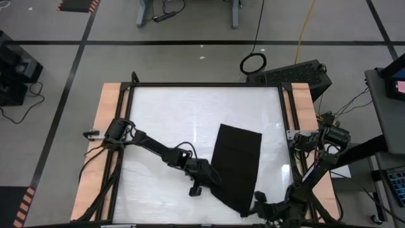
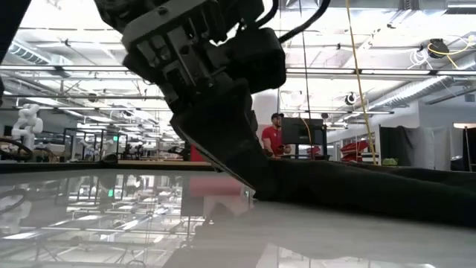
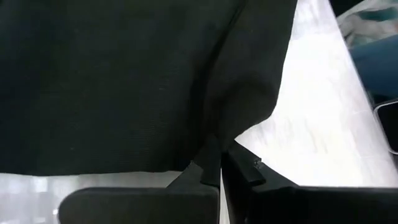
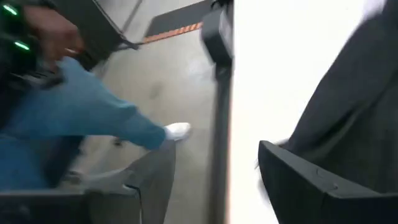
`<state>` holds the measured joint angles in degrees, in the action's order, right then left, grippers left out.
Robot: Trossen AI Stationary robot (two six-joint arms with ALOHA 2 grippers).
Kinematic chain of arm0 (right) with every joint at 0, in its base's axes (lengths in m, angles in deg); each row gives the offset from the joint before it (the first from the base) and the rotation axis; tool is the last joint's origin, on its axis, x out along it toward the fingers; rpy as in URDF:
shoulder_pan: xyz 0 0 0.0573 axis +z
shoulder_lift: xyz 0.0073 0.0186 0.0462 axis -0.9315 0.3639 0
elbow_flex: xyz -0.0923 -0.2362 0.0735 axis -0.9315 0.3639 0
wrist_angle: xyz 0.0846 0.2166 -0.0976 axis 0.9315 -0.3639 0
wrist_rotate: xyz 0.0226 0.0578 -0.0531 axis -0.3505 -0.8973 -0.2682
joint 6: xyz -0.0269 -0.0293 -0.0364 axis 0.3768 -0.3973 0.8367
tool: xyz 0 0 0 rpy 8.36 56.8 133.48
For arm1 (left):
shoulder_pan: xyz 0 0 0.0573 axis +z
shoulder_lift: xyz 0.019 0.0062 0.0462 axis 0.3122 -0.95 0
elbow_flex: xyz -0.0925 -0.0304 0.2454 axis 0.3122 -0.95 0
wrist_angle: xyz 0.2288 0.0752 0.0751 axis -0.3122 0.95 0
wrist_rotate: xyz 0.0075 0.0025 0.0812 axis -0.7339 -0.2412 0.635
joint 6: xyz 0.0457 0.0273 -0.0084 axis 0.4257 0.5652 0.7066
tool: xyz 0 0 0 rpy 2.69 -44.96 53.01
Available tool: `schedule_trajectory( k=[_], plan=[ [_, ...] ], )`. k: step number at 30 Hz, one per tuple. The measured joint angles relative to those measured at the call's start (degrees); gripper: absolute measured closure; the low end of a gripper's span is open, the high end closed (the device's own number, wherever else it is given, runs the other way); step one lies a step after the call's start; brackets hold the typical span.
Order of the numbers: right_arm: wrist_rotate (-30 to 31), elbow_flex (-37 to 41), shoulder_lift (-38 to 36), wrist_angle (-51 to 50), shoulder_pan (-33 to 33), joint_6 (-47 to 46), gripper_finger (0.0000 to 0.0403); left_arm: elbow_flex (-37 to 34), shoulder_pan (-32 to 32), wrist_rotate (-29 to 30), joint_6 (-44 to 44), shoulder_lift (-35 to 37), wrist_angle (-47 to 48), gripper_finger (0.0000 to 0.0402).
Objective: Roll towel into tight, uniform cylinder
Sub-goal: Roll the black towel
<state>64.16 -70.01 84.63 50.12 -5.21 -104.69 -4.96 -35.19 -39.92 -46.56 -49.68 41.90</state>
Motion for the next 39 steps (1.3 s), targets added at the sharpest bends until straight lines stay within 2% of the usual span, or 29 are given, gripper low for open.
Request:
schedule_trajectory(
  k=[5, 8, 14, 18, 30, 36, 39],
  plan=[
    [-0.31, -2.37, 1.72, -0.40, -4.47, 11.39, 0.0202, 0.00, 1.18, -3.92, -1.99, 0.00, 0.16, 0.0400],
    [-3.73, -2.69, 2.42, -0.07, -7.25, 14.91, 0.0211, 0.00, 1.29, -4.59, -2.92, 0.00, 0.04, 0.0401],
    [-13.45, -2.80, 4.23, 0.97, -11.43, 15.34, 0.0224, 0.00, 1.33, -6.11, -3.02, 0.00, 0.05, 0.0401],
    [-17.04, -2.80, 4.49, -2.14, -11.31, 10.10, 0.0235, 0.00, 1.33, -6.38, -3.02, 0.02, 1.60, 0.0401],
    [-16.06, -4.18, 4.11, -12.55, -6.12, -0.50, 0.0255, 0.07, 0.57, -6.61, -2.77, 0.24, 3.69, 0.0401],
    [-13.76, -4.27, 3.48, -13.68, -5.96, -0.93, 0.0255, 0.07, 0.54, -8.11, -2.86, 0.24, 3.74, 0.0401],
    [-13.21, -6.28, 2.64, -13.95, -5.96, 2.45, 0.0255, 0.07, 0.48, -8.23, -2.97, 0.24, 3.91, 0.0401]
  ],
)
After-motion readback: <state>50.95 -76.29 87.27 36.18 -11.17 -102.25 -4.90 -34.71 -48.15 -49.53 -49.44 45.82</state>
